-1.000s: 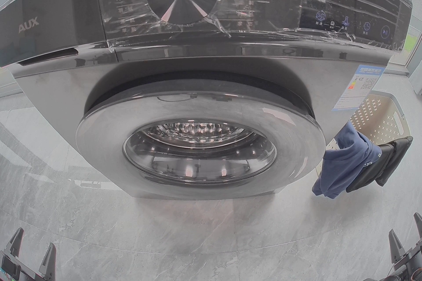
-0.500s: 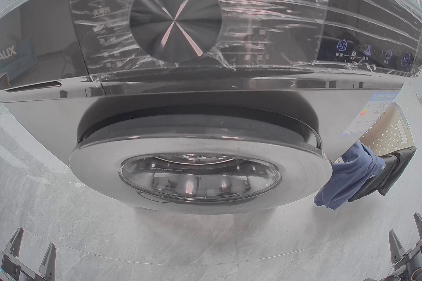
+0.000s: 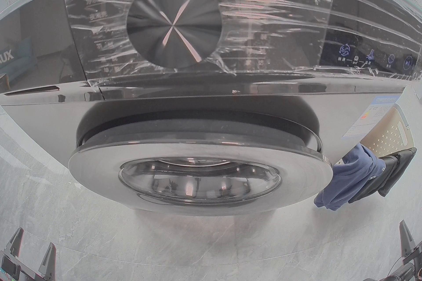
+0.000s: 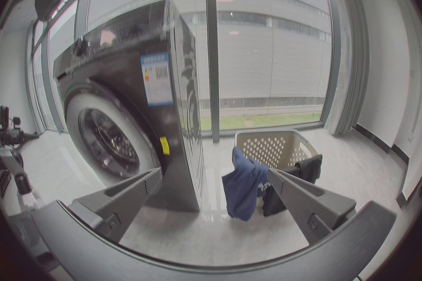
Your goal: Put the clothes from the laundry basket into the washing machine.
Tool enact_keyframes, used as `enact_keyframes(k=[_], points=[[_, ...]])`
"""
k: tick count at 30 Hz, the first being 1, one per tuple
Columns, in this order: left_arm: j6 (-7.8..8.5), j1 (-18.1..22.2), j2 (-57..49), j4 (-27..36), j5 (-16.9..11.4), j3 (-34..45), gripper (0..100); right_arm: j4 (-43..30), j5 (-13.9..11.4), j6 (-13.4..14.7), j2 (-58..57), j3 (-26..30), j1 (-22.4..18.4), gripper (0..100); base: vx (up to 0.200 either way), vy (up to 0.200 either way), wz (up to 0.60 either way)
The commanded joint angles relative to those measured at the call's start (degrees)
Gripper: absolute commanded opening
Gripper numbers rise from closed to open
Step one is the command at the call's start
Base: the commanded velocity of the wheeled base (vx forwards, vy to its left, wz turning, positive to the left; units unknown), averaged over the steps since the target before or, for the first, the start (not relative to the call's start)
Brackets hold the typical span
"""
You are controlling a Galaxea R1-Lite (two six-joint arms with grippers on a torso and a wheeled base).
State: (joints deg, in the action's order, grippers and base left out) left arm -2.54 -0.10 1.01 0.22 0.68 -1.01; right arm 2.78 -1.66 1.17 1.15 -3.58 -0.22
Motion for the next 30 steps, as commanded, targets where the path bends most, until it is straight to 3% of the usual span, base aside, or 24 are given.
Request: enact_keyframes(k=[1,4,8,11,15,17,19,22,27,30], points=[[-0.01,0.01,-0.40,-0.04,0.02,0.84,100,-0.32,-1.68,6.48,15.11,-8.63,0.48,100,0.000,0.000,0.00],[-0.01,0.01,-0.40,-0.04,0.02,0.84,100,0.74,-4.93,7.71,25.40,-3.89,2.33,100,0.000,0.000,0.00],[-0.01,0.01,-0.40,0.04,0.02,0.84,100,8.82,-5.29,3.66,37.88,-1.51,5.76,100,0.000,0.000,0.00],[-0.01,0.01,-0.40,0.04,0.02,0.84,100,14.89,-5.11,4.37,45.00,-1.87,10.94,100,0.000,0.000,0.00],[-0.01,0.01,-0.40,0.04,0.02,0.84,100,23.41,-4.85,10.43,51.41,-2.48,21.23,100,0.000,0.000,0.00],[-0.01,0.01,-0.40,0.04,0.02,0.84,100,26.66,-3.79,14.74,53.61,-3.01,26.41,100,0.000,0.000,0.00],[-0.01,0.01,-0.40,-0.04,0.02,0.84,100,29.04,-1.15,18.43,56.16,-4.06,30.54,100,0.000,0.000,0.00],[-0.01,0.01,-0.40,0.04,0.02,0.84,100,29.65,1.04,19.22,60.03,-5.56,32.39,100,0.000,0.000,0.00],[-0.01,0.01,-0.40,0.04,0.02,0.84,100,29.65,2.36,18.78,65.04,-8.28,33.71,100,0.000,0.000,0.00],[-0.01,0.01,-0.40,0.04,0.02,0.84,100,29.65,2.62,16.94,68.20,-10.48,34.50,100,0.000,0.000,0.00]])
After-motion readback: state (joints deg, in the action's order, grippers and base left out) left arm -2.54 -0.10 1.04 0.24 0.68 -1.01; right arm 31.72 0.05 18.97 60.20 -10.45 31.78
